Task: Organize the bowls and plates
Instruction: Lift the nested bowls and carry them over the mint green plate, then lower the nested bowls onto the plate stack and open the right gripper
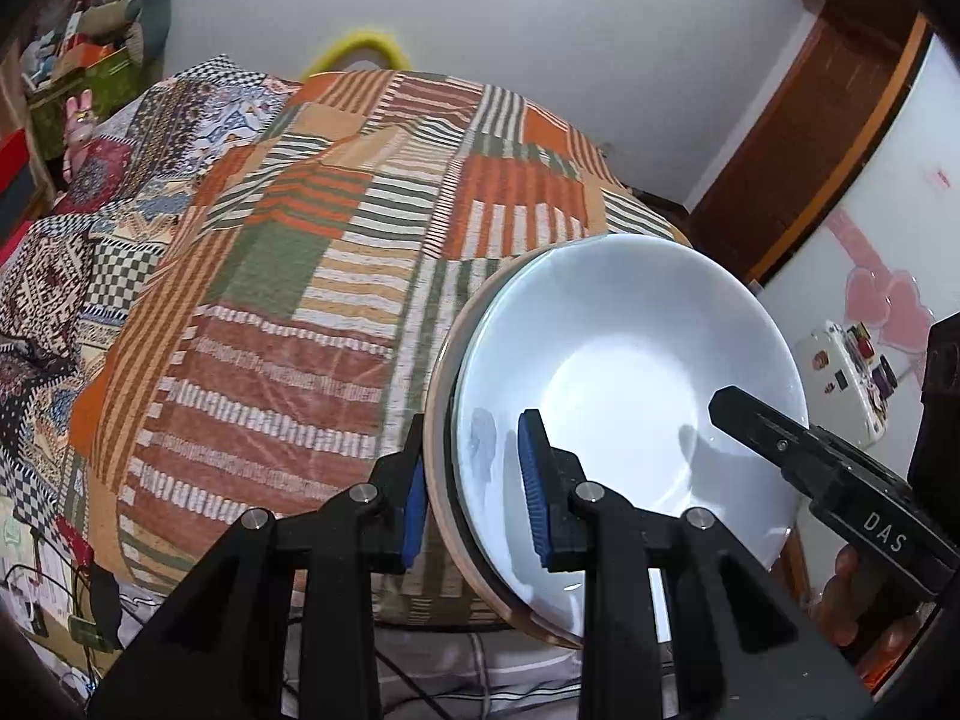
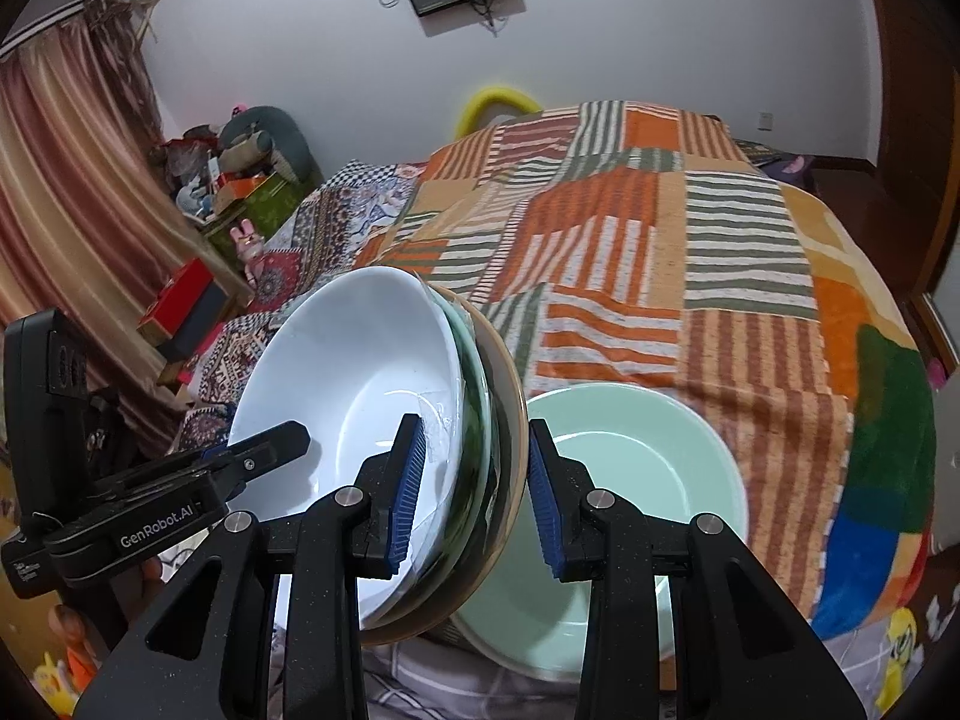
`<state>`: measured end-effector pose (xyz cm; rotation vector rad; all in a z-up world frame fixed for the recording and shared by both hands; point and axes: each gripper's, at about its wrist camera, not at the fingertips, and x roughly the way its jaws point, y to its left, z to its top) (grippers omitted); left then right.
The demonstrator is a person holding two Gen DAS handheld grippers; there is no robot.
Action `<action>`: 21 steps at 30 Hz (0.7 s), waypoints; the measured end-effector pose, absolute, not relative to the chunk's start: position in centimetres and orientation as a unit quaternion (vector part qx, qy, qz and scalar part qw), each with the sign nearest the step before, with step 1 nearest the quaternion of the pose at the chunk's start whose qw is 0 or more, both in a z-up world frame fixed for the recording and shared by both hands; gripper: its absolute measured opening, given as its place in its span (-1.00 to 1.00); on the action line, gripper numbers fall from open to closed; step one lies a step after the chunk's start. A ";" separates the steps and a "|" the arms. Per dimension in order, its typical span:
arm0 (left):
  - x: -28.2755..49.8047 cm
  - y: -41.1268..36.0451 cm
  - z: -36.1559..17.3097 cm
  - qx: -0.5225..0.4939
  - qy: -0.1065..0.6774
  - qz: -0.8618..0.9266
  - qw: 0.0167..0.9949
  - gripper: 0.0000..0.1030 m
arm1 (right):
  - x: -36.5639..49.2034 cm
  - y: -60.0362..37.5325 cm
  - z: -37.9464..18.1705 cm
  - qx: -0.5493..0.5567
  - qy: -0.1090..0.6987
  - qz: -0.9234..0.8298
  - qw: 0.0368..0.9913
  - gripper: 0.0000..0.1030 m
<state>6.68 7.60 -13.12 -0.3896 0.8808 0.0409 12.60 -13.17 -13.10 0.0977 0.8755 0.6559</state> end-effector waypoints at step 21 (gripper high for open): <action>10.1 2.6 -15.4 -0.155 0.463 -0.012 0.873 -0.48 | 13.2 -18.1 -14.2 0.072 0.429 0.267 0.860 -0.40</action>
